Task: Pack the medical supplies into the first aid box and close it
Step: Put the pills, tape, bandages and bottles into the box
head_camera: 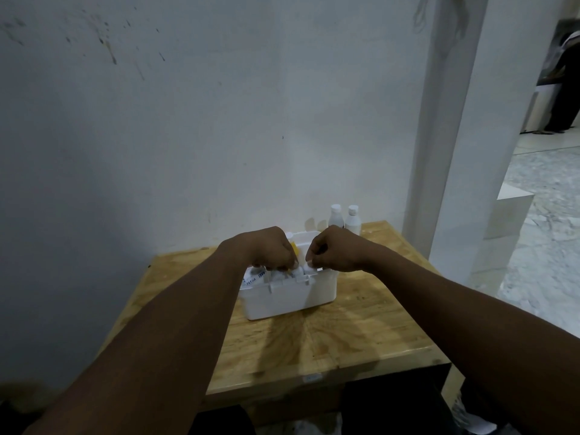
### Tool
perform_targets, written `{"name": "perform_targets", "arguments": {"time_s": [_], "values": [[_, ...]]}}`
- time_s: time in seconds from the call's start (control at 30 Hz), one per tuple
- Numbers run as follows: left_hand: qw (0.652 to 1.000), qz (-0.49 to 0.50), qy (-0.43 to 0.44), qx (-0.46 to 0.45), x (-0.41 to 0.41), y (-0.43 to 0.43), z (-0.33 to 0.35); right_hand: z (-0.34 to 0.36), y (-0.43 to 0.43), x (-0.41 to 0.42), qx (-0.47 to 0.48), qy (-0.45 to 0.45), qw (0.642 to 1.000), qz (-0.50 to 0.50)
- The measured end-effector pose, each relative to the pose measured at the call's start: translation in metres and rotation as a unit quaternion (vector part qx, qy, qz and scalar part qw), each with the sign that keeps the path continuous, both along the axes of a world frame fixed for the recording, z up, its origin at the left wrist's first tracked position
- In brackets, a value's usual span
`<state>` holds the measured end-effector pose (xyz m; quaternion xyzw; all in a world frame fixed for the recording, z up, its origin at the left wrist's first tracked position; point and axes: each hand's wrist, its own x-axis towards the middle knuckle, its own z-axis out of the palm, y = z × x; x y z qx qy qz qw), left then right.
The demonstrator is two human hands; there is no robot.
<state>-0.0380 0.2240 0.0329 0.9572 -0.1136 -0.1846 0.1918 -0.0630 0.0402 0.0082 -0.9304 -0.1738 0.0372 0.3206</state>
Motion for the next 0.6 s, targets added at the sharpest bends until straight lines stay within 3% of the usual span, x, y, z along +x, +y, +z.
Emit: {"name": "perform_targets", "arguments": {"time_s": [0.6], "values": [[1.000,-0.002,-0.005,-0.012,-0.0002,0.0013,-0.0007,0.0008,0.0003,-0.0059,0.010,-0.066,0.998,0.006]]}}
